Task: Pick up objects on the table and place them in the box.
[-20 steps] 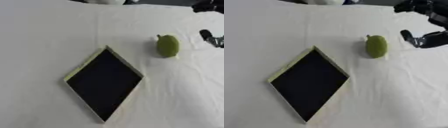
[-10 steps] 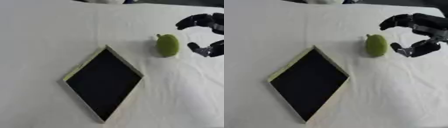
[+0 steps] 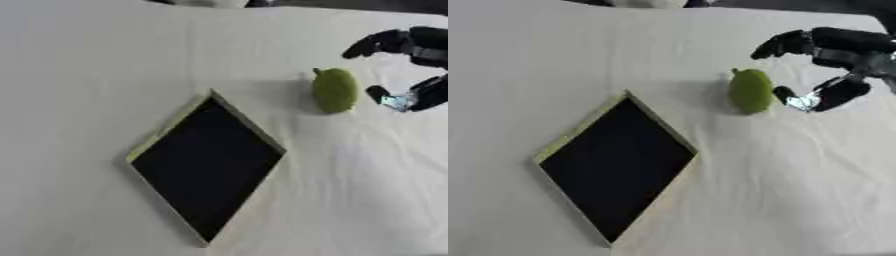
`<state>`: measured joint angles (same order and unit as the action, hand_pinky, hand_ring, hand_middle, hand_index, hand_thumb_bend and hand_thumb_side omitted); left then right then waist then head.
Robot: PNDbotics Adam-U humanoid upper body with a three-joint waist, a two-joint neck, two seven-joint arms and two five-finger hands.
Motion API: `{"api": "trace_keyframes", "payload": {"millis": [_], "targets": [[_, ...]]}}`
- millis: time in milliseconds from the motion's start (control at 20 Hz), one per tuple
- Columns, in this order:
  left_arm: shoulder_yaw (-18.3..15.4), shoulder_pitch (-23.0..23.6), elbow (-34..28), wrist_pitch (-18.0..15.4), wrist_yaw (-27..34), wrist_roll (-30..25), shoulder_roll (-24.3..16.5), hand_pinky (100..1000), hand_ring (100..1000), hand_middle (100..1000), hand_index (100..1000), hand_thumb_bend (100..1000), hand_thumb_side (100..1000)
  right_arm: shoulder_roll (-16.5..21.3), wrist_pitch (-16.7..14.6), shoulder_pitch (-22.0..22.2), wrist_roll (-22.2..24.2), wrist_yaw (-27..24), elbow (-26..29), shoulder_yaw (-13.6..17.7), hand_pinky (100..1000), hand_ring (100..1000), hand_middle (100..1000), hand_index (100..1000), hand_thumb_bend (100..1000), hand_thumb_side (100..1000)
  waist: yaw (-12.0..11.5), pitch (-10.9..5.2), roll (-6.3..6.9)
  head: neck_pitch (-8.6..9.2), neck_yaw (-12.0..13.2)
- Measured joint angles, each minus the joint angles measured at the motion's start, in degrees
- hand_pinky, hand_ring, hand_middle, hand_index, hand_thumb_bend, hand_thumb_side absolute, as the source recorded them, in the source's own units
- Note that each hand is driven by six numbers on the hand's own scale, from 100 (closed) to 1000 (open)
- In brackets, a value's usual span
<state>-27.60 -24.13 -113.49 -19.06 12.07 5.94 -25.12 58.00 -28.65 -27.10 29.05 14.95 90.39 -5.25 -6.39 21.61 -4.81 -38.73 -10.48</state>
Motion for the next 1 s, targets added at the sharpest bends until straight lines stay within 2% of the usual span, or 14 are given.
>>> {"api": "trace_keyframes", "payload": {"millis": [100, 150, 250, 350, 650, 1000], "targets": [[0.0, 0.0, 0.0, 0.0, 0.0, -0.1, 0.0, 494, 608, 623, 658, 100, 458, -0.3, -0.1, -0.7, -0.5, 1.6, -1.1, -0.5, 843, 883, 866, 949, 100, 304, 0.0, 0.02, 0.0, 0.0, -0.2], [0.0, 0.0, 0.0, 0.0, 0.0, -0.2, 0.0, 494, 608, 622, 658, 100, 460, -0.5, -0.3, -1.1, -0.8, 2.4, -1.6, -0.7, 848, 883, 850, 940, 100, 247, -0.1, 0.07, 0.0, 0.0, -0.2], [0.0, 0.0, 0.0, 0.0, 0.1, -0.4, 0.0, 493, 608, 623, 657, 100, 460, -1.1, -0.7, -1.7, -1.2, 3.7, -2.9, -1.2, 848, 882, 844, 940, 105, 218, -0.1, 0.17, 0.01, 0.0, -0.3], [0.2, 0.0, 0.0, 0.0, 0.1, -0.5, 0.0, 493, 608, 623, 657, 100, 460, -1.8, -0.8, -2.3, -1.2, 4.4, -4.2, -1.9, 846, 879, 841, 937, 141, 178, -0.3, 0.23, 0.03, 0.0, -0.3], [0.3, 0.0, 0.0, 0.0, 0.4, -0.7, 0.1, 493, 608, 623, 656, 100, 461, -3.5, -0.4, -3.9, -0.4, 4.7, -7.5, -2.8, 847, 875, 839, 928, 125, 200, -0.4, 0.24, 0.04, 0.0, -0.5], [0.3, 0.0, 0.0, 0.0, 0.5, -0.9, 0.1, 492, 608, 624, 656, 100, 463, -5.7, 0.7, -6.5, -0.8, 7.0, -11.9, -3.6, 850, 875, 852, 948, 152, 221, -0.6, 0.24, 0.06, 0.01, -0.7]]}}
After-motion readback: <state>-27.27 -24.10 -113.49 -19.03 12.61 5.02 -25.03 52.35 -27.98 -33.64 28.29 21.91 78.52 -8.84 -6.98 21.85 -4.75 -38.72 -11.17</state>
